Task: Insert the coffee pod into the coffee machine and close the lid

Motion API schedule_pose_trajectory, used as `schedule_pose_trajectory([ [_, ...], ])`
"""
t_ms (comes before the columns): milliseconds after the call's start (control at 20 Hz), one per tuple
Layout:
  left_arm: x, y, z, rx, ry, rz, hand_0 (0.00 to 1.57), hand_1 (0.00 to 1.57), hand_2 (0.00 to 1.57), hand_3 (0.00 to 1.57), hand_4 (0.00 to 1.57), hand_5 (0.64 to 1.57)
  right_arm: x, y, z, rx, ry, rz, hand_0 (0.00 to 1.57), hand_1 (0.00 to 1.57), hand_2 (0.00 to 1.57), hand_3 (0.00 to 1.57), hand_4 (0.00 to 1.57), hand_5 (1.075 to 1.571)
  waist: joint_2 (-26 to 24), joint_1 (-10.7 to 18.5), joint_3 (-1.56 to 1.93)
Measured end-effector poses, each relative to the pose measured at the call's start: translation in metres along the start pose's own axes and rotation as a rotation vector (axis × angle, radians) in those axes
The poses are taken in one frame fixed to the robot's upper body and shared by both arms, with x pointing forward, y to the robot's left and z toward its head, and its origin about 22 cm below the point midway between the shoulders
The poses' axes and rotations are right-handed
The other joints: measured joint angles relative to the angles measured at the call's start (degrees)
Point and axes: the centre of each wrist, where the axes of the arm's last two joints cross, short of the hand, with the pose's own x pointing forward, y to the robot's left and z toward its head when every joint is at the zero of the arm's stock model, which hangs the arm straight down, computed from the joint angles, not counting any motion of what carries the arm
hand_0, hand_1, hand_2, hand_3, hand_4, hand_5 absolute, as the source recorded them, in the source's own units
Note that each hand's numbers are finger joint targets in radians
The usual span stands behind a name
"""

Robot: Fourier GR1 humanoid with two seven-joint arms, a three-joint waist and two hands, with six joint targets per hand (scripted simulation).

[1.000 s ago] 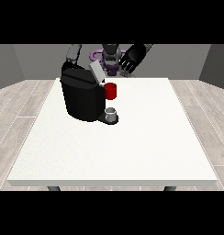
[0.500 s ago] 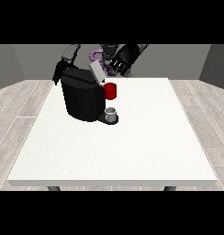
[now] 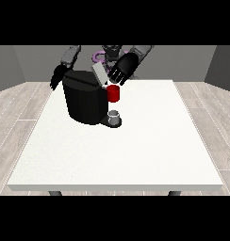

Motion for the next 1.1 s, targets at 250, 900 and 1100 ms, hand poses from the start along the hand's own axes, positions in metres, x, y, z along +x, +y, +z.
schedule_pose_trajectory([
  [250, 0.002, -0.003, -0.003, -0.006, 0.002, -0.005, 1.25, 1.25, 1.29, 1.22, 0.43, 1.571, 0.001, -0.002, -0.001, -0.003, 0.008, 0.008, 0.00, 0.00, 0.00, 0.00, 0.19, 1.571, 0.5, -0.4, 0.00],
  [900, 0.008, 0.000, -0.006, 0.012, -0.024, -0.022, 1.23, 1.23, 1.26, 1.20, 0.41, 1.571, 0.004, -0.003, -0.005, -0.023, -0.011, 0.003, 0.00, 0.00, 0.00, 0.00, 0.00, 1.571, 2.6, -0.3, 0.00],
  [1100, 0.003, 0.008, -0.003, 0.039, -0.025, -0.025, 1.21, 1.21, 1.24, 1.21, 0.36, 1.571, 0.004, -0.001, -0.003, -0.020, -0.016, 0.002, 0.00, 0.00, 0.00, 0.00, 0.00, 1.571, 3.0, -1.0, 0.00],
])
